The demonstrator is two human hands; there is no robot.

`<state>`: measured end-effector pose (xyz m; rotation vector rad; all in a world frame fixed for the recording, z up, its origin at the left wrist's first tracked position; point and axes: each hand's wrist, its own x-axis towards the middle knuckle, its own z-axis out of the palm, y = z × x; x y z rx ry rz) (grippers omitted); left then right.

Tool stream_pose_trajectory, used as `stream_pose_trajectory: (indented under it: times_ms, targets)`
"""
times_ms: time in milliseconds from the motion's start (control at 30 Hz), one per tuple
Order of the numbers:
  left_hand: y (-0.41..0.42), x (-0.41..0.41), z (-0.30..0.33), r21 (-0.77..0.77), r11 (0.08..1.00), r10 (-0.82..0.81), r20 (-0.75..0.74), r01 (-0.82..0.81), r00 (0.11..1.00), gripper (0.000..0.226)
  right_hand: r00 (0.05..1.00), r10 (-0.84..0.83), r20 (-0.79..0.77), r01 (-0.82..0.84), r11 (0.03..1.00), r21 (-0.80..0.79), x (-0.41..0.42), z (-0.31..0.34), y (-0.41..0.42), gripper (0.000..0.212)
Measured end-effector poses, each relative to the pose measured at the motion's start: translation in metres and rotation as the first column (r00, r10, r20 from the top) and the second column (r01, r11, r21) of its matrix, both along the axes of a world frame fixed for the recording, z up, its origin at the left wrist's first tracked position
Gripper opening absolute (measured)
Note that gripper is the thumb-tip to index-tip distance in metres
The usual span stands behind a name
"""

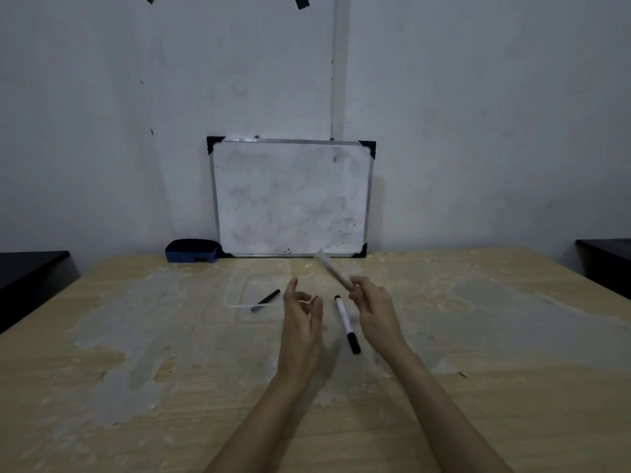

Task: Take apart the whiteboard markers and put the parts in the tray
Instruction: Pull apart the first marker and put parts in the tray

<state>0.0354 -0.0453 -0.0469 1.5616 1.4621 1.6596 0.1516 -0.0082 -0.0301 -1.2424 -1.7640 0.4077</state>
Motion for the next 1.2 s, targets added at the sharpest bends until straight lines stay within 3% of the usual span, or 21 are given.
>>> stream_pose_trajectory:
  times_ms: [67, 133, 200, 233, 400, 533, 667, 767, 900, 1000, 1100, 1200]
  targets:
    - [0.002, -0.007, 0.001, 0.03, 0.999, -0.014, 0.102, 0.011, 0.995, 0.044, 0.974, -0.009, 0.228, 0.0, 0.999, 0.042, 0.006, -0.004, 0.001, 0.037]
    - [0.003, -0.012, 0.001, 0.046, 0.999, -0.023, 0.103, 0.018, 0.994, 0.029, 0.967, 0.036, 0.252, -0.037, 0.999, -0.002, 0.007, -0.003, -0.001, 0.048]
    - [0.004, -0.017, -0.001, 0.052, 0.998, -0.02, 0.004, 0.02, 1.0, 0.012, 0.97, 0.04, 0.241, -0.04, 0.999, -0.006, 0.006, -0.003, -0.002, 0.053]
    - [0.006, -0.018, -0.003, 0.049, 0.999, -0.021, -0.051, 0.024, 0.998, 0.015, 0.968, 0.033, 0.249, -0.035, 0.999, 0.001, 0.007, -0.003, -0.002, 0.056]
    - [0.01, -0.026, -0.011, 0.07, 0.998, 0.033, -0.341, -0.009, 0.94, 0.016, 0.992, 0.039, 0.122, -0.027, 0.994, -0.104, 0.013, -0.006, 0.001, 0.025]
    - [0.012, -0.028, -0.012, 0.18, 0.981, 0.148, -0.475, -0.069, 0.867, 0.031, 0.99, 0.086, 0.114, -0.069, 0.987, -0.146, 0.012, -0.005, 0.002, 0.023]
    - [0.013, -0.026, -0.01, 0.134, 0.986, 0.149, -0.4, -0.103, 0.904, 0.038, 0.992, 0.06, 0.107, -0.05, 0.995, -0.089, 0.012, -0.006, 0.005, 0.023]
    - [0.014, -0.024, -0.009, 0.005, 0.994, 0.107, -0.26, -0.109, 0.96, 0.045, 0.98, 0.024, 0.199, -0.033, 0.999, 0.041, 0.011, -0.006, 0.005, 0.025]
    - [0.017, -0.02, -0.006, -0.192, 0.977, 0.065, -0.163, -0.096, 0.985, 0.051, 0.945, -0.086, 0.316, 0.0, 0.964, 0.265, 0.013, -0.008, 0.006, 0.048]
    - [0.022, -0.017, -0.007, -0.341, 0.937, 0.046, -0.089, -0.073, 0.995, 0.049, 0.892, -0.194, 0.407, 0.012, 0.913, 0.408, 0.012, -0.013, 0.009, 0.038]
    - [0.028, -0.024, -0.01, -0.503, 0.864, 0.068, 0.089, -0.015, 0.994, 0.044, 0.847, -0.293, 0.444, 0.062, 0.884, 0.464, 0.02, -0.013, 0.012, 0.029]
    - [0.031, -0.033, -0.01, -0.45, 0.893, 0.078, 0.097, -0.026, 0.992, 0.043, 0.858, -0.334, 0.391, 0.14, 0.884, 0.447, 0.033, -0.017, 0.017, 0.029]
